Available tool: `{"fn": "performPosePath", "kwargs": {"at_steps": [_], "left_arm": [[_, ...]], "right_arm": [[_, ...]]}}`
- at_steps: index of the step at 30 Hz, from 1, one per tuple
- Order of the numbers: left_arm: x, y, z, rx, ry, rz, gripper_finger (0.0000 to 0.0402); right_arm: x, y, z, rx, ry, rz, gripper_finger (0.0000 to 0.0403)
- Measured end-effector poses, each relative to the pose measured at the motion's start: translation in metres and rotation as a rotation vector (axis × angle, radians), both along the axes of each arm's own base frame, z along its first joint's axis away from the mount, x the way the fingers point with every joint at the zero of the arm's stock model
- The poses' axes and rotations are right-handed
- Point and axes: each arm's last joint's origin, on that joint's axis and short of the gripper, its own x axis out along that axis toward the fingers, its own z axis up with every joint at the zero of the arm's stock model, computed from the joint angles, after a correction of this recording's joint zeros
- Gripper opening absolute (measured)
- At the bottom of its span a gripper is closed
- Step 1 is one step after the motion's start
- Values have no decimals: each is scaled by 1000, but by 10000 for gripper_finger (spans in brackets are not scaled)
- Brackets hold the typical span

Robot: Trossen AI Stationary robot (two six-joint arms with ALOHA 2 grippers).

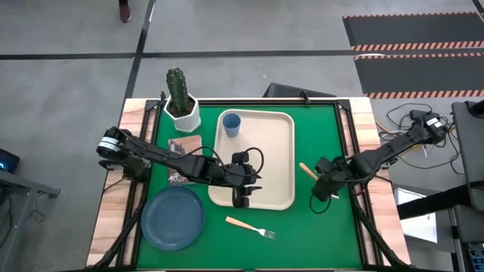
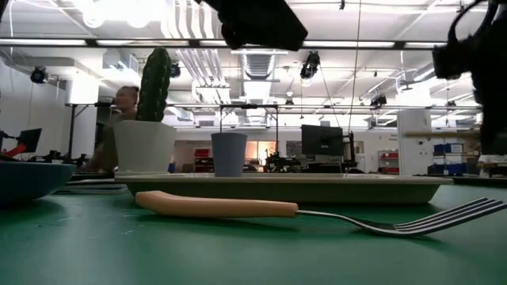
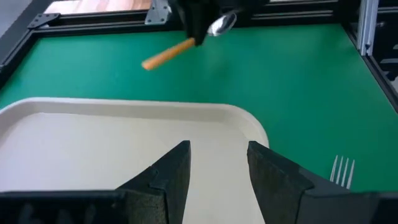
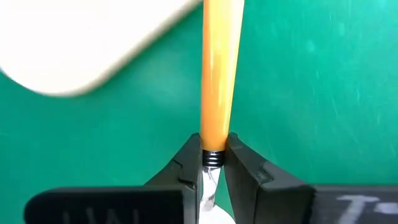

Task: Pick and place plate/cup/fork/spoon on tray
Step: Put the orange spoon on the left side of the white tray

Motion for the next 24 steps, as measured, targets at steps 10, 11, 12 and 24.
{"fn": "performPosePath", "kwargs": {"at_steps": [10, 11, 12, 24], "left_arm": [[-5, 0, -28, -53, -31, 21, 140], [-5, 0, -28, -55, -34, 22, 140], [-5, 0, -28, -54, -33, 22, 140], [-4, 0, -29, -64, -56, 23, 140]], "right_arm": [[31, 9, 12, -67, -326, 166, 38], [35, 9, 11, -72, -338, 179, 38], [39, 9, 10, -80, -345, 191, 38], [100, 5, 8, -263, -203, 440, 38]]}}
